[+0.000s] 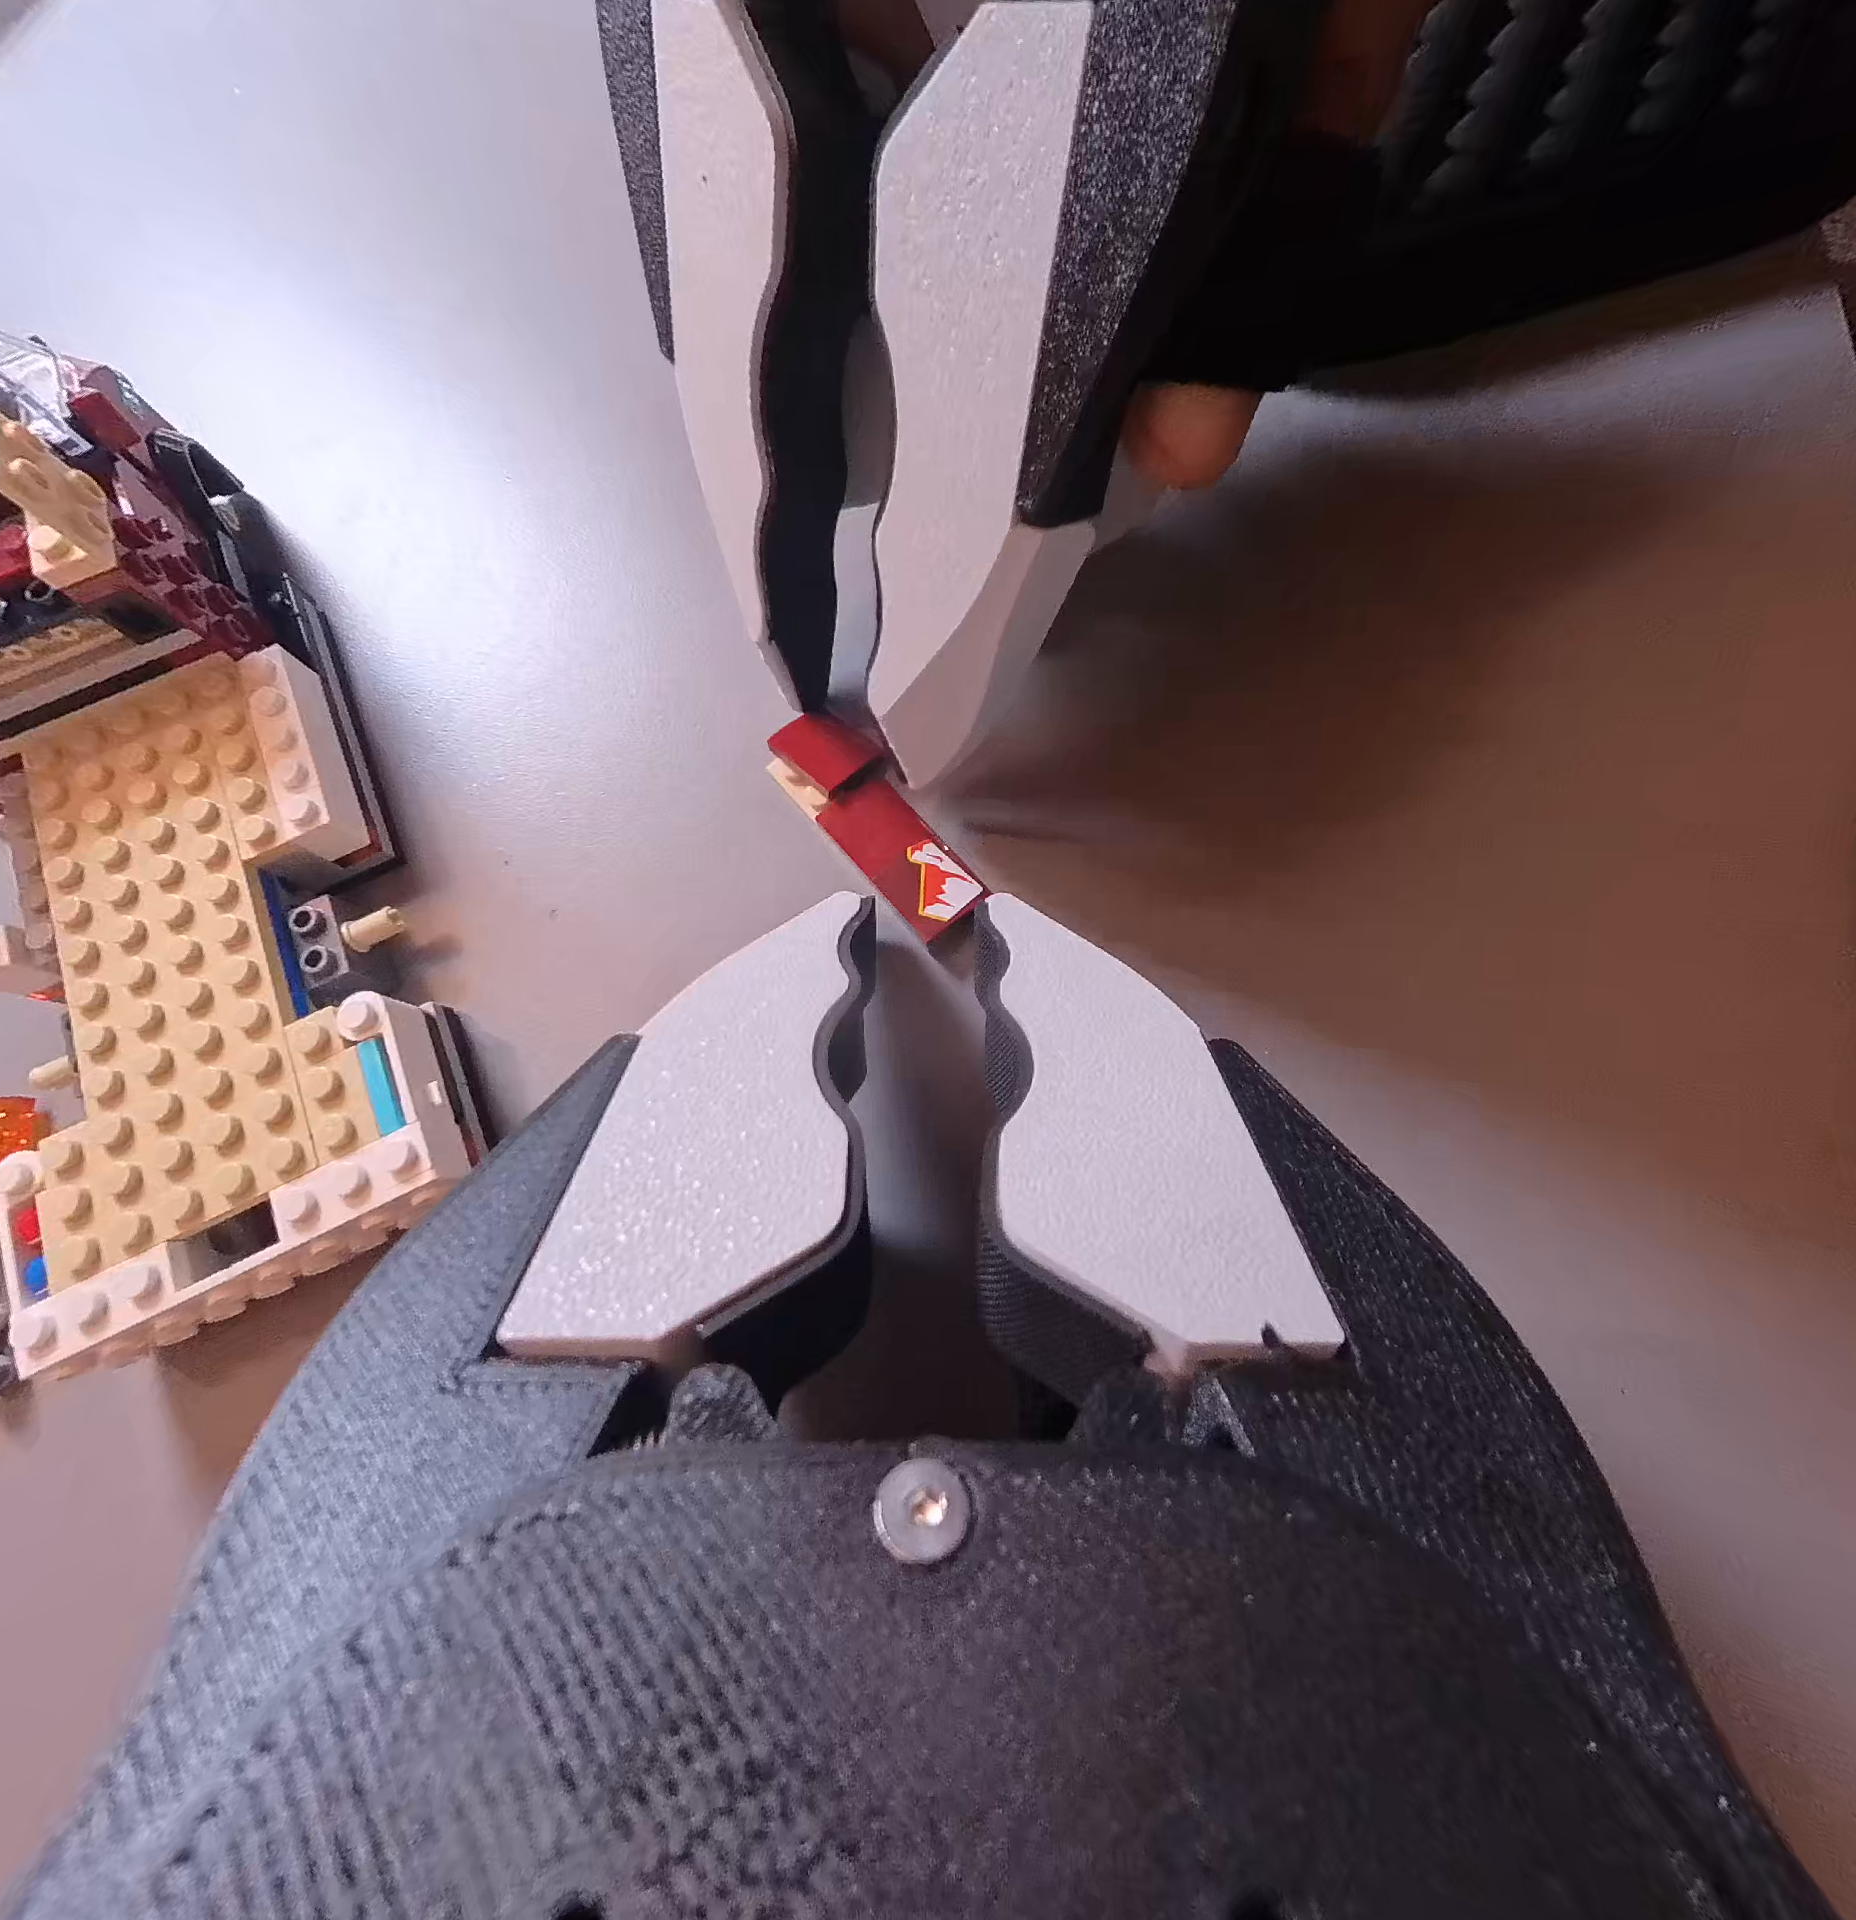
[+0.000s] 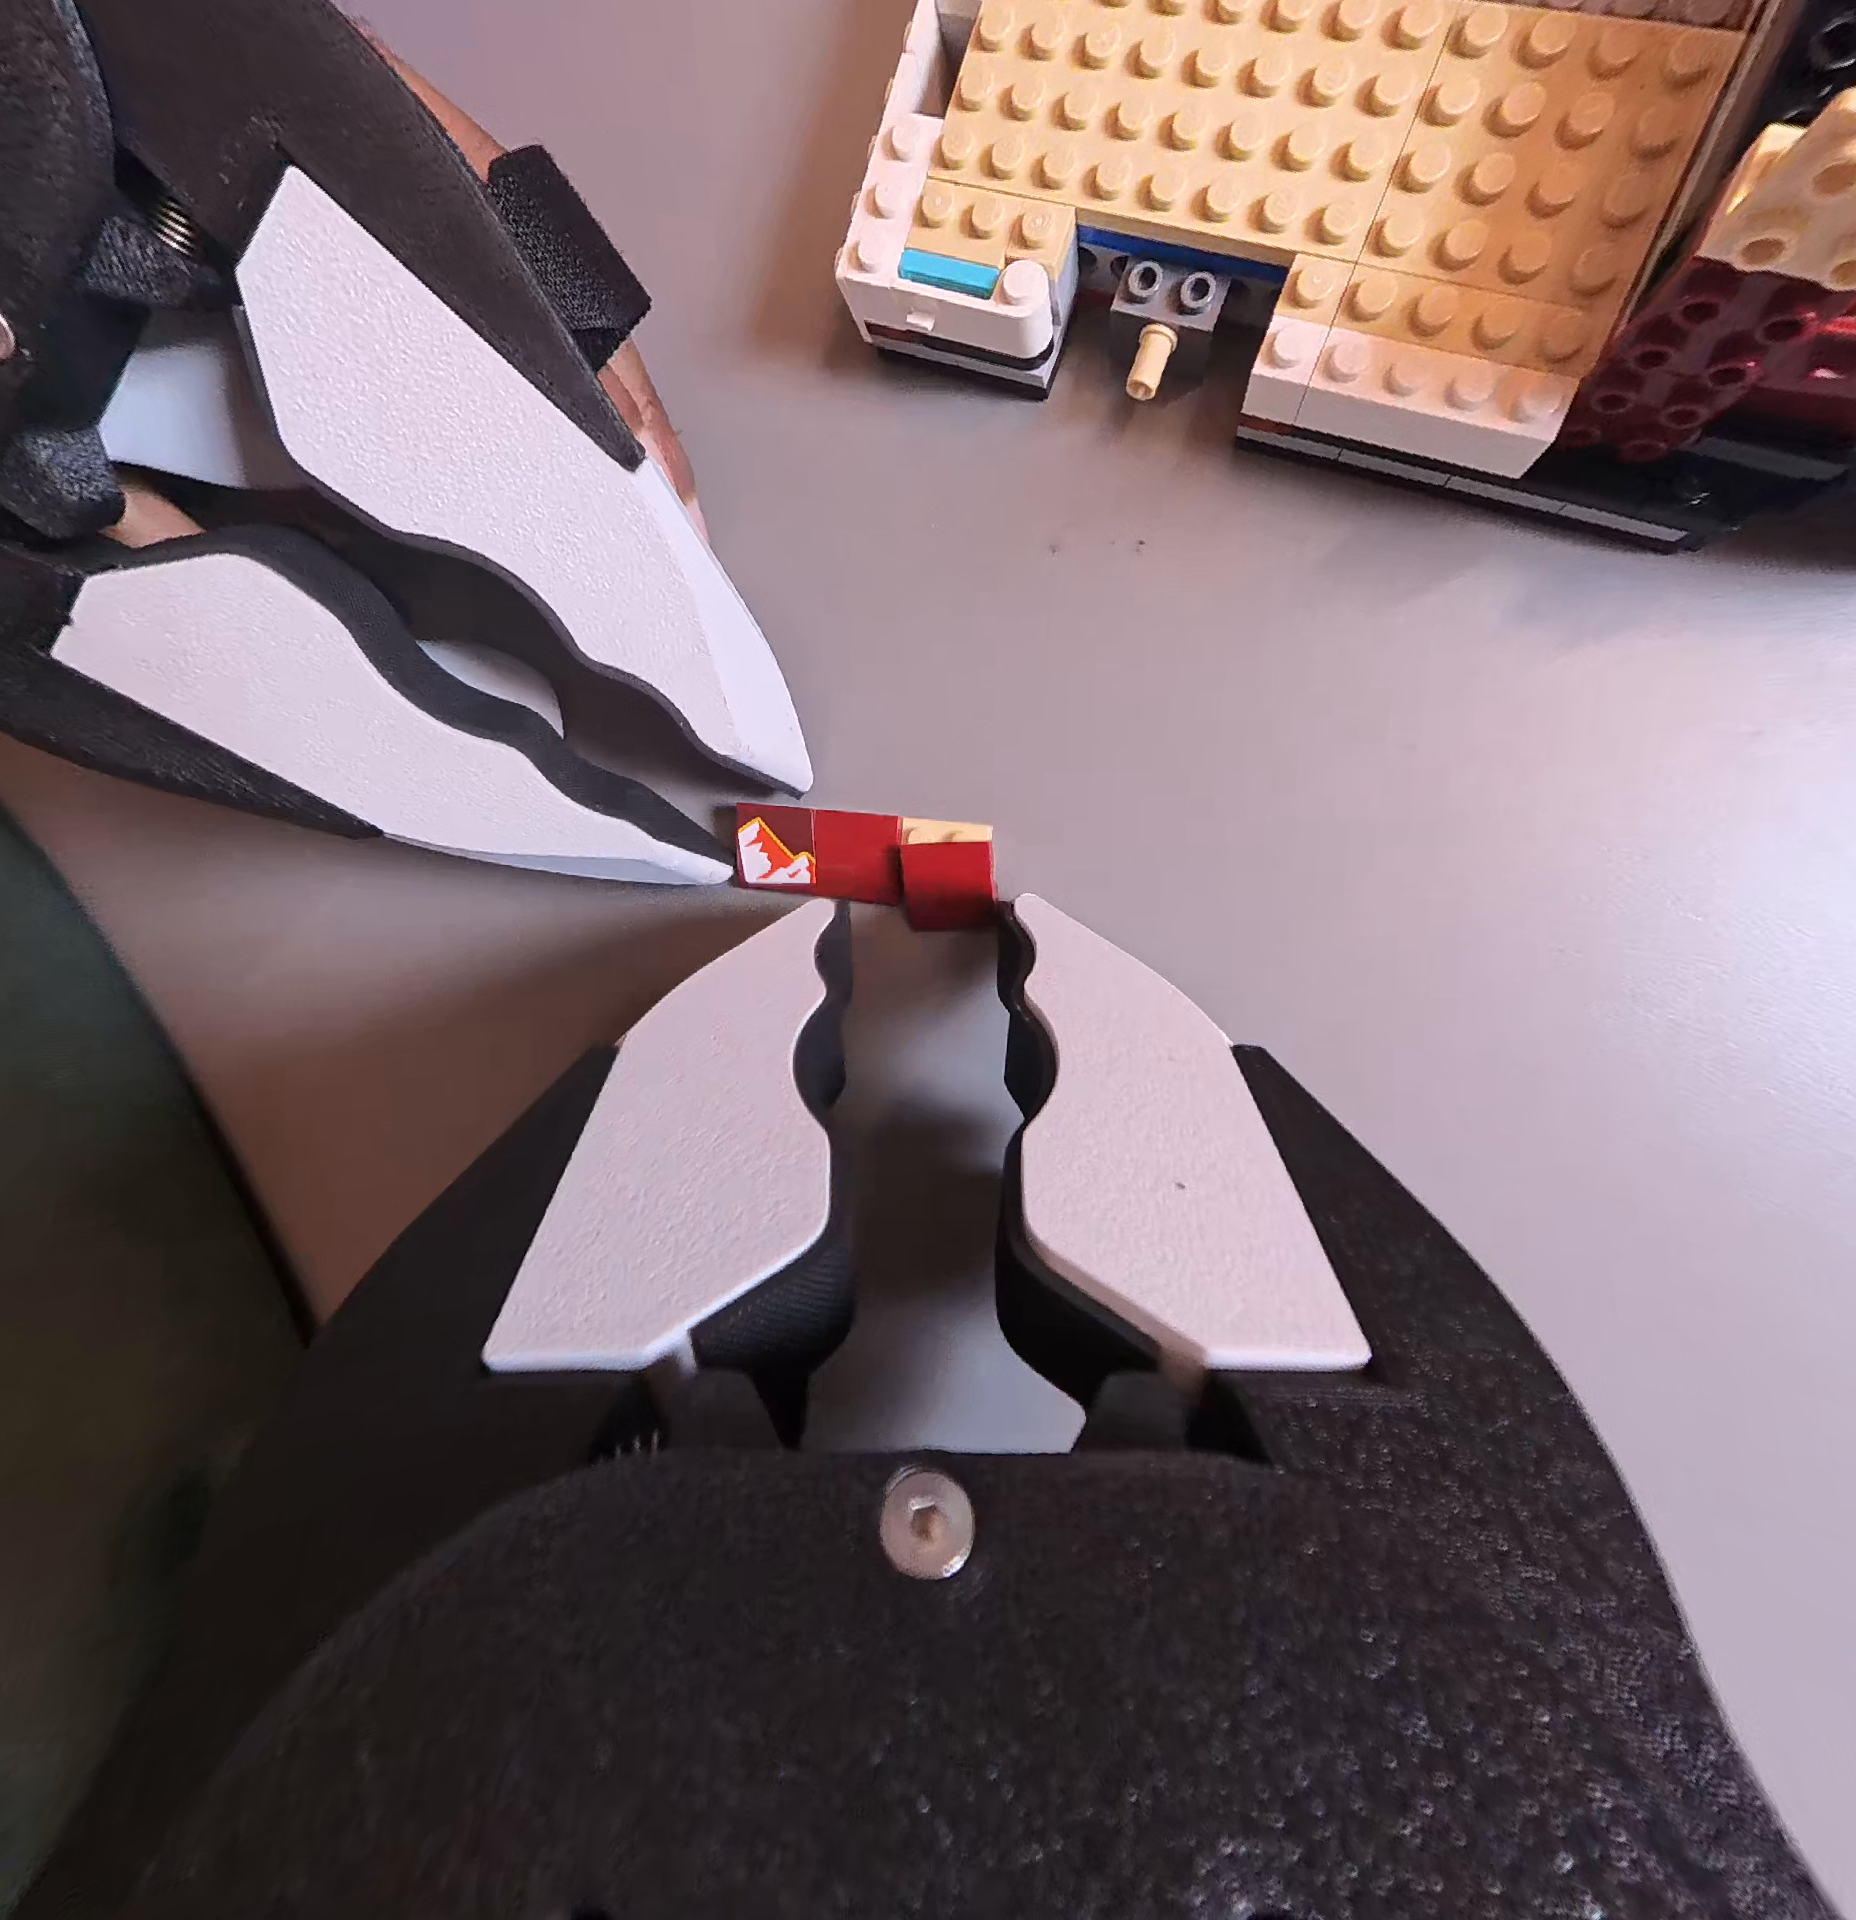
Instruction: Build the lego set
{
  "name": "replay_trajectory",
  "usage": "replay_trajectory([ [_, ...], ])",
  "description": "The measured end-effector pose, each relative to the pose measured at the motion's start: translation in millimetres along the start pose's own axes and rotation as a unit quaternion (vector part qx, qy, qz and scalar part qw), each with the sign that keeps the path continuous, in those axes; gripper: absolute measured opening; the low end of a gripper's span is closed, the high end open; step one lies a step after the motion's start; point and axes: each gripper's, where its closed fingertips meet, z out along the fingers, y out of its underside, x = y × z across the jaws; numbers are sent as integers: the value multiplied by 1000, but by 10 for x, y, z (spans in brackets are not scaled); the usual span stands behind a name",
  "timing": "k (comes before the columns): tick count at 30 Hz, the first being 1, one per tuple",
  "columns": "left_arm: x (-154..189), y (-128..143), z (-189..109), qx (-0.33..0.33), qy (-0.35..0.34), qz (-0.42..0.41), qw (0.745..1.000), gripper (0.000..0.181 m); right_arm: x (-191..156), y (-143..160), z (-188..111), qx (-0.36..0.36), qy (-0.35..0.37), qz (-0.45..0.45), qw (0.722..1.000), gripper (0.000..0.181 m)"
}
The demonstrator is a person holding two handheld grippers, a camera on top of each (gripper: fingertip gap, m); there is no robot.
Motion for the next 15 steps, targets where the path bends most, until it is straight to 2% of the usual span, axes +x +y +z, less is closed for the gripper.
replay_trajectory([
  [15,1,-3,2,2,1,0,1000,18,-37,-49,15,16,-5,9,1000,33],
])
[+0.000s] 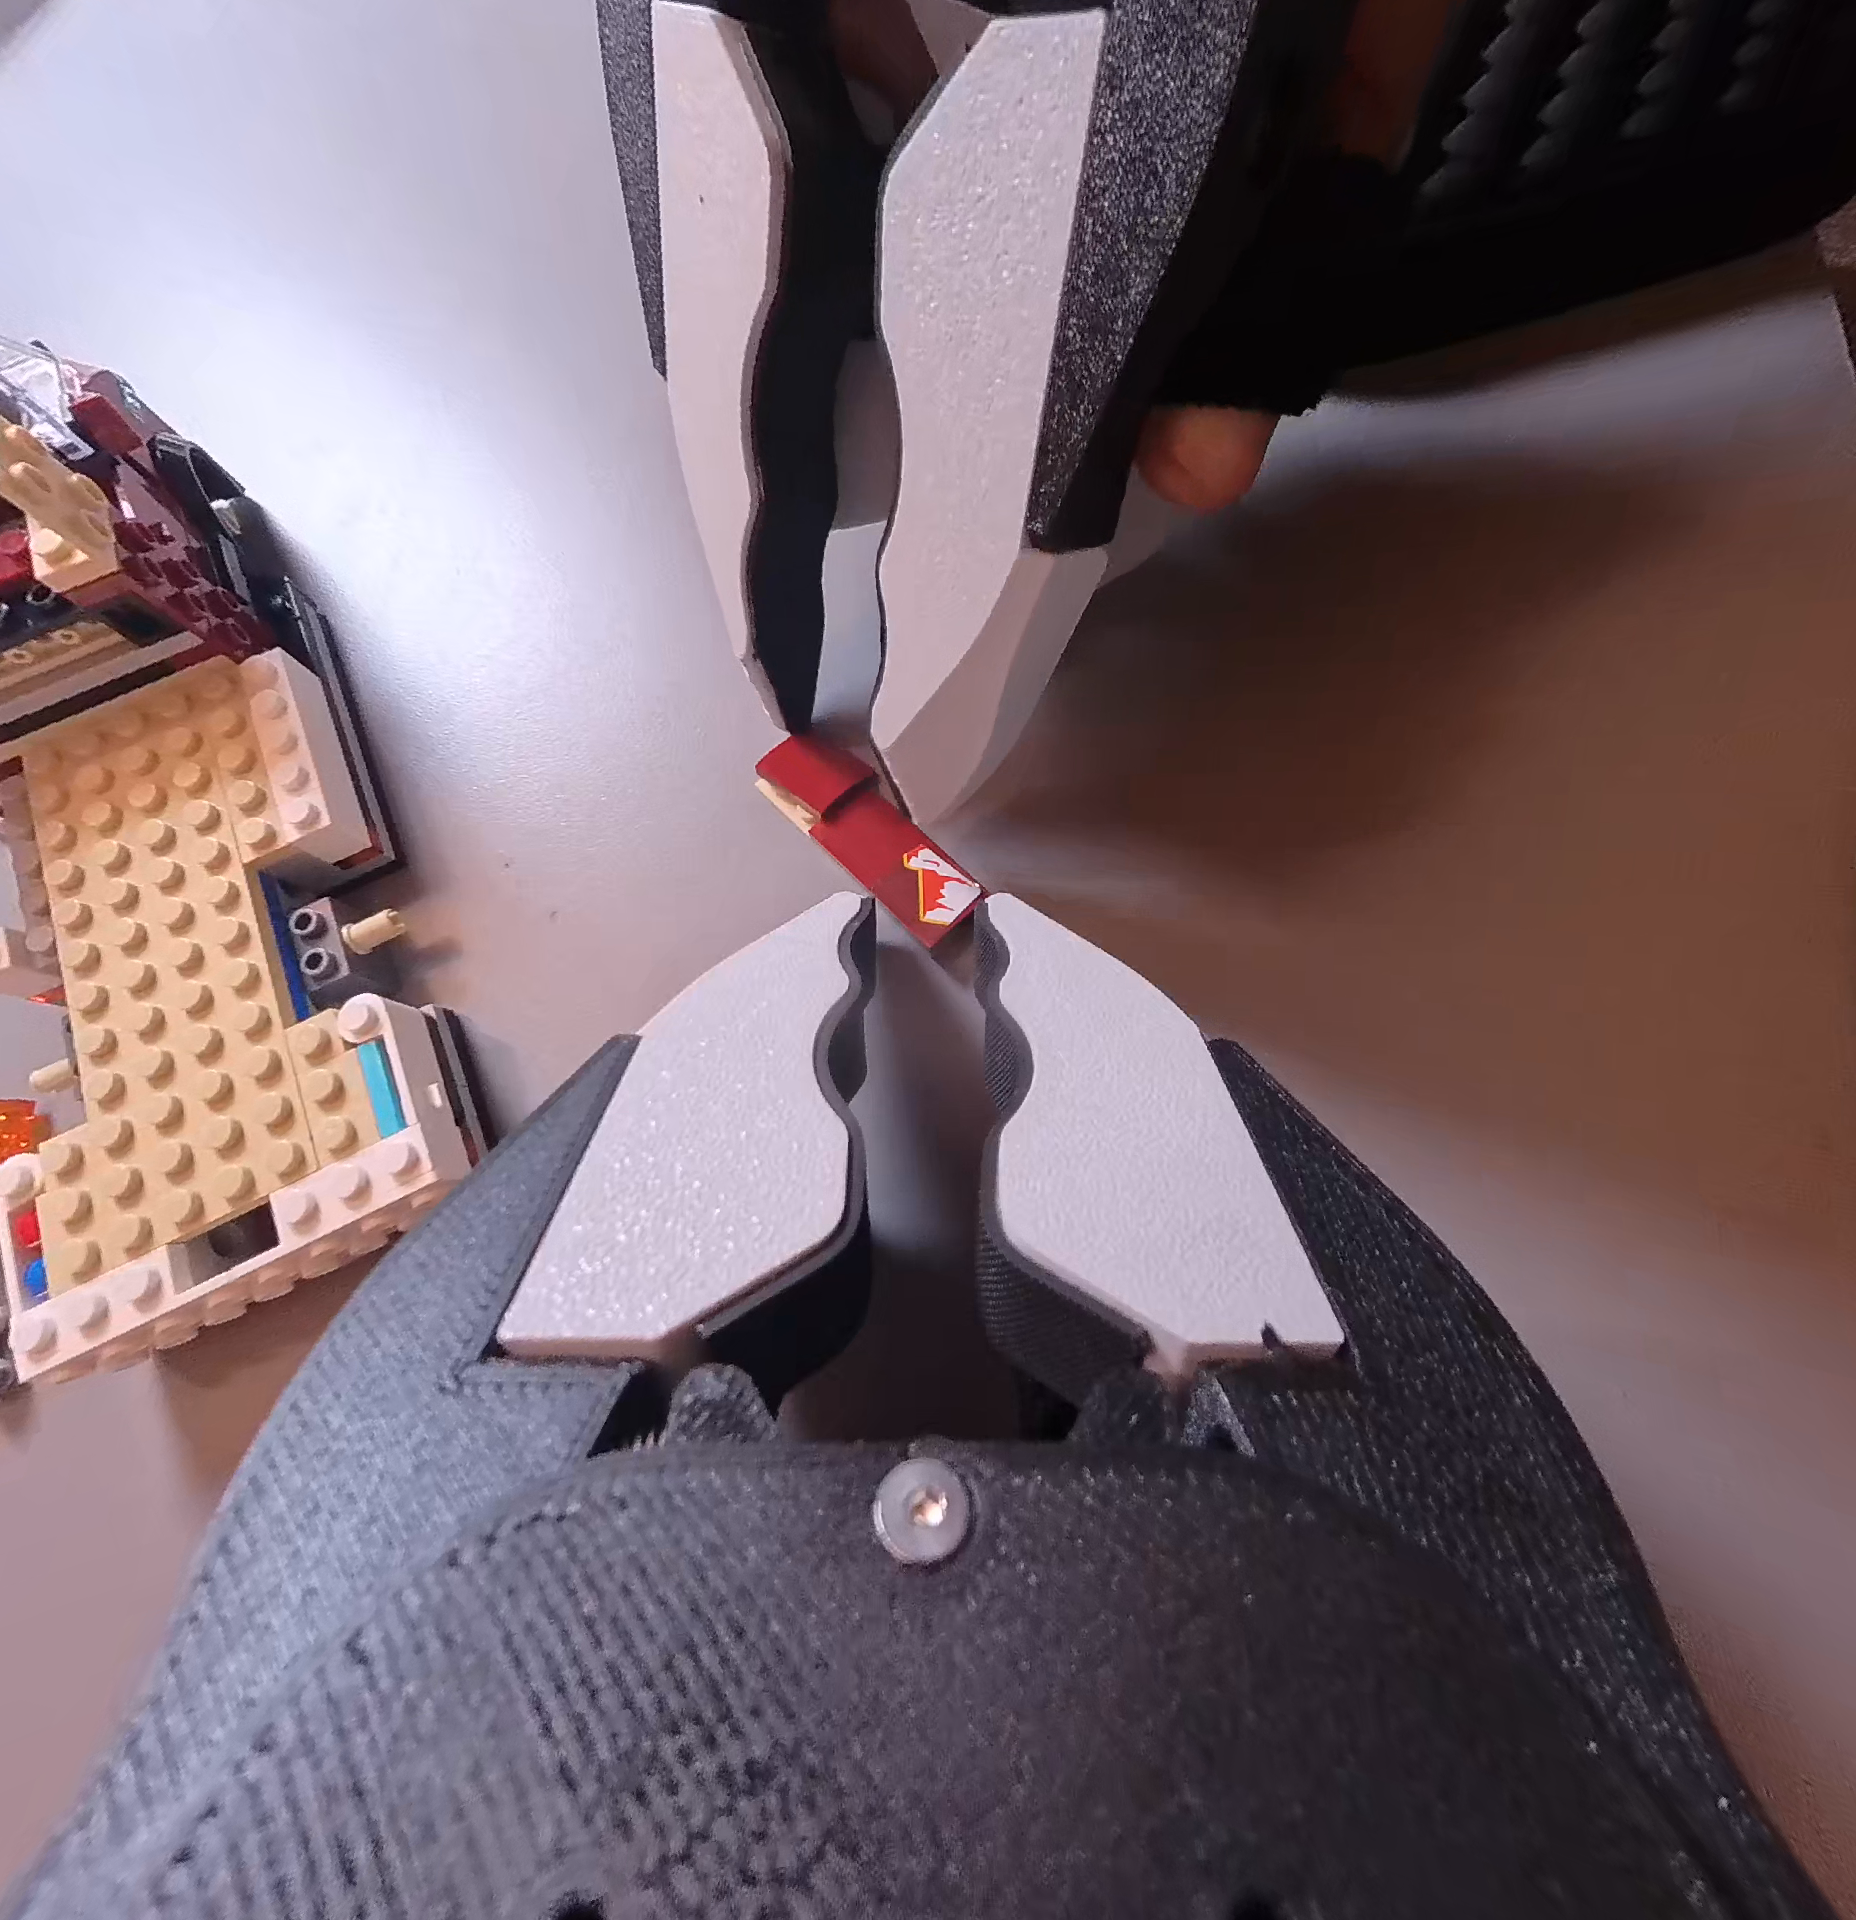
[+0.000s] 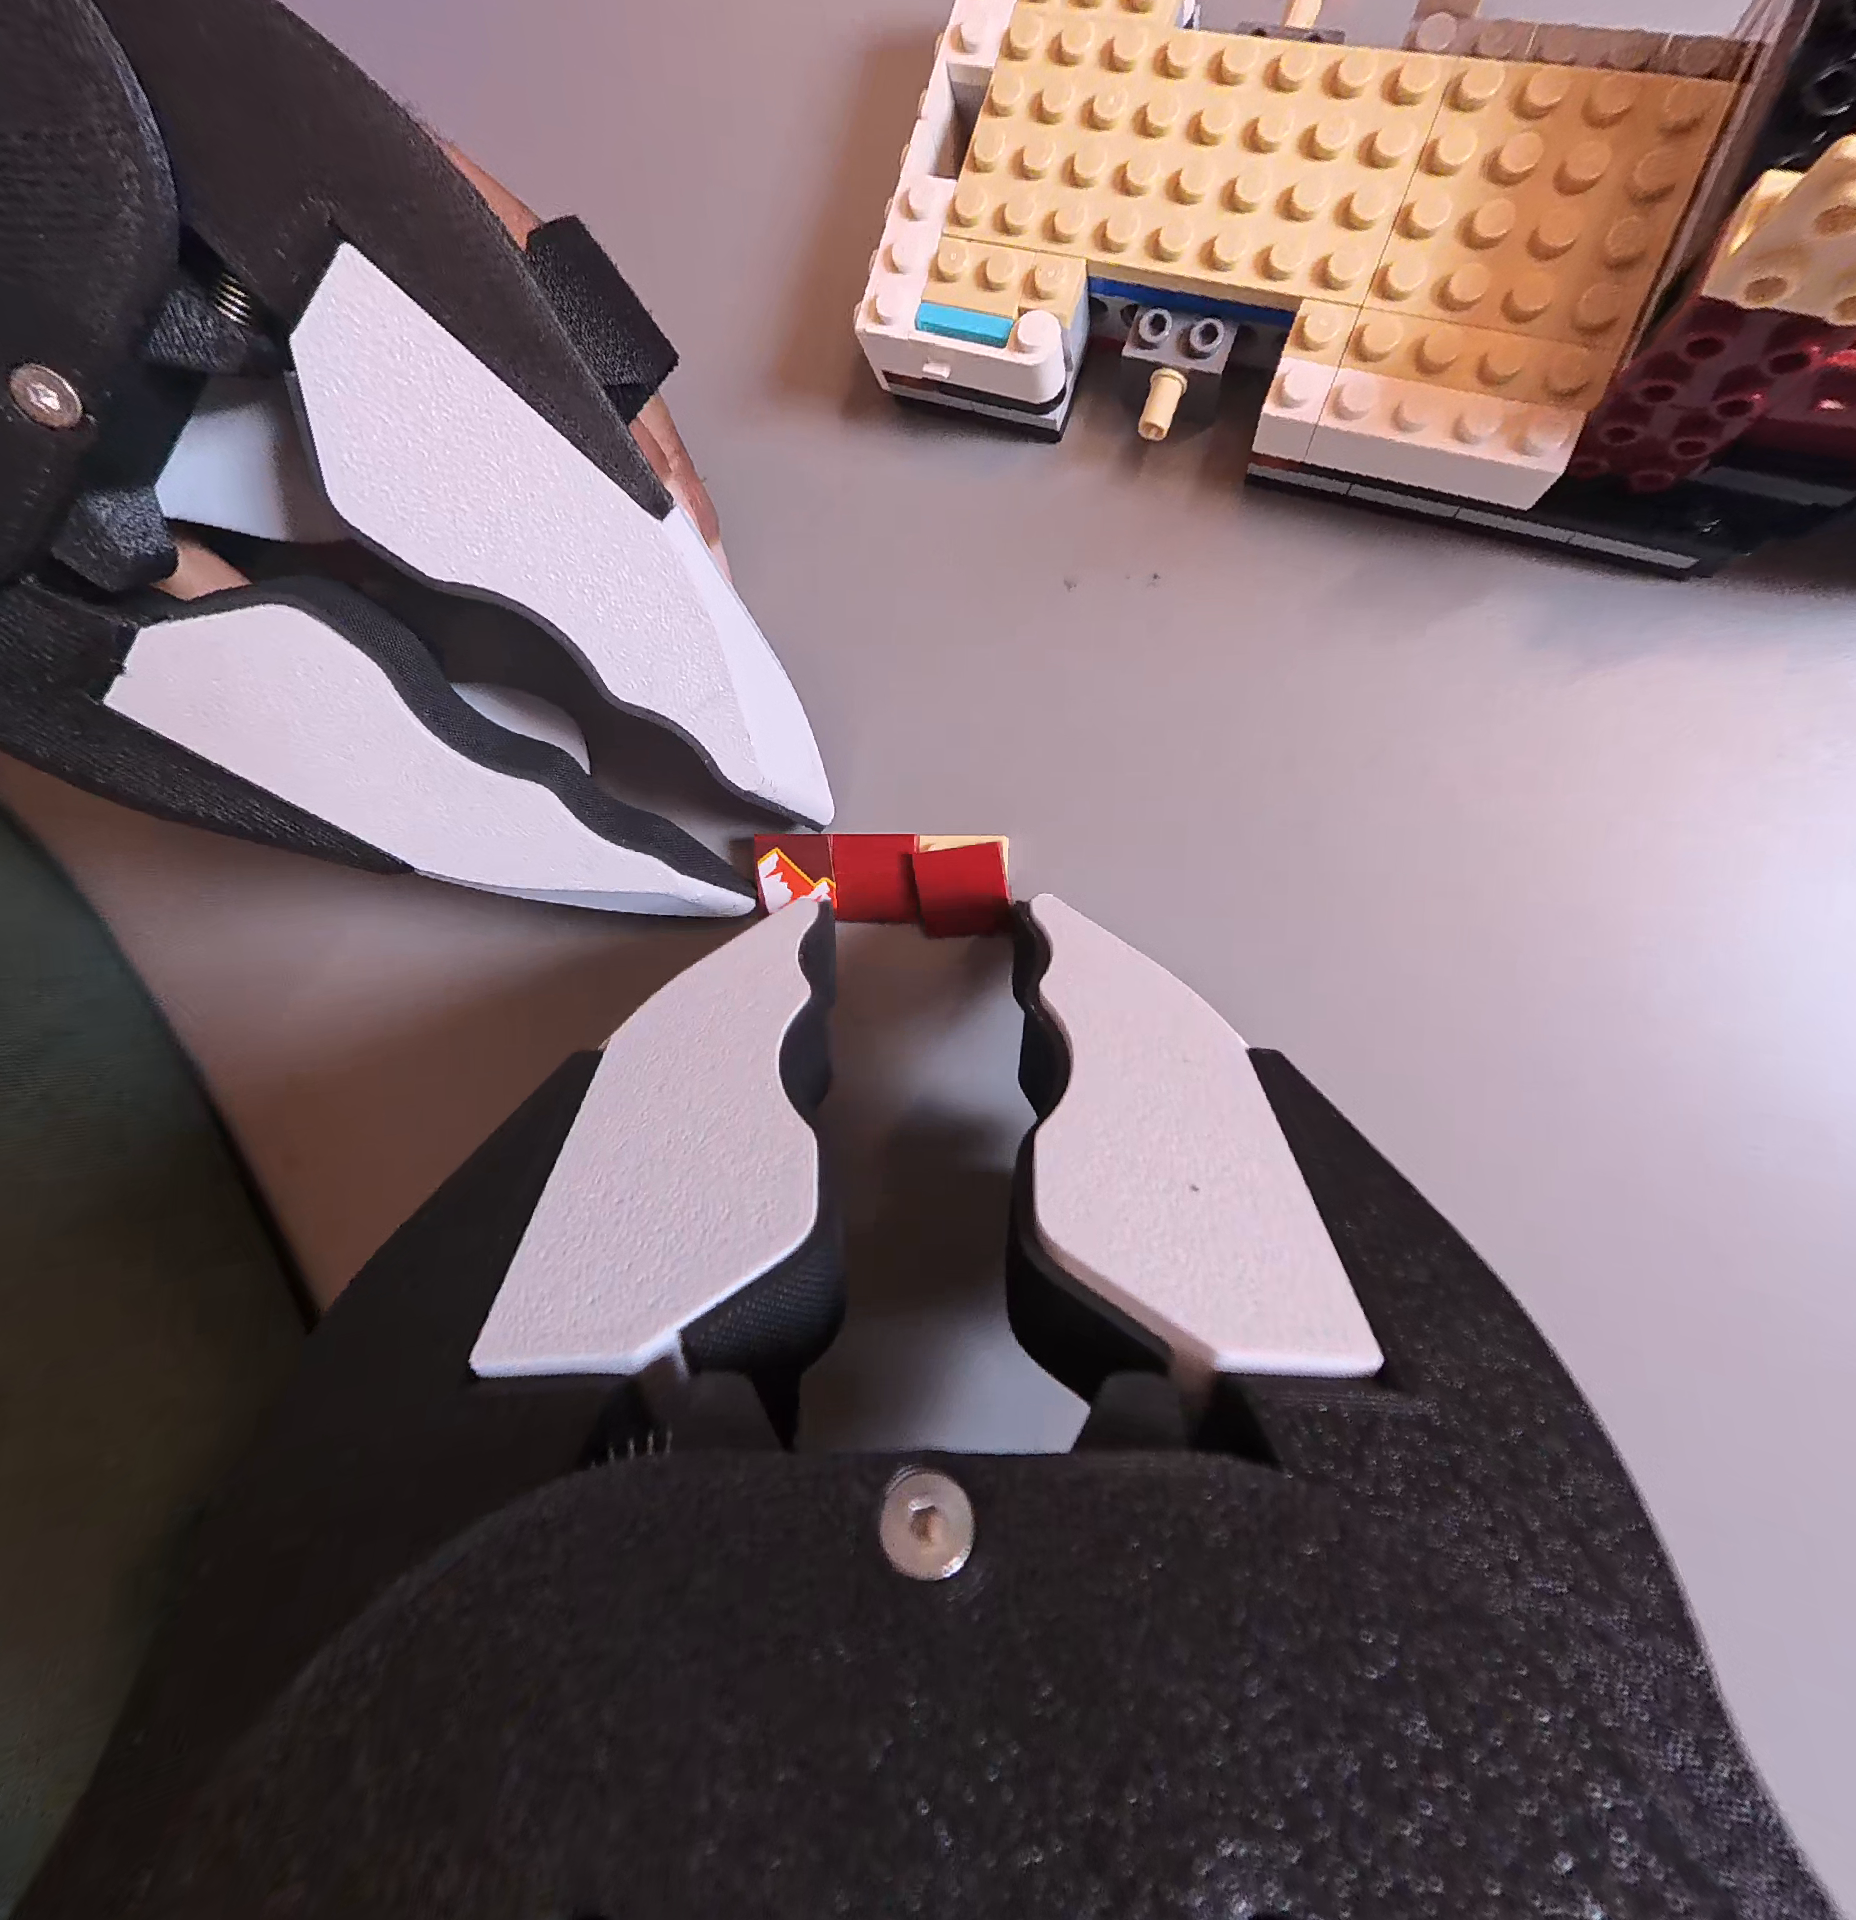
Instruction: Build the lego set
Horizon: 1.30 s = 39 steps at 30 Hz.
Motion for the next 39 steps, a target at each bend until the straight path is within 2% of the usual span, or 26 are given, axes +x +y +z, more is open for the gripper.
replay_trajectory([
  [24,-11,-28,15,-2,-13,-5,1000,28,-29,24,-41,17,-29,-25,999,36],
  [39,-61,-19,57,-37,-30,-65,997,22,156,107,-240,41,-28,-78,996,34],
])
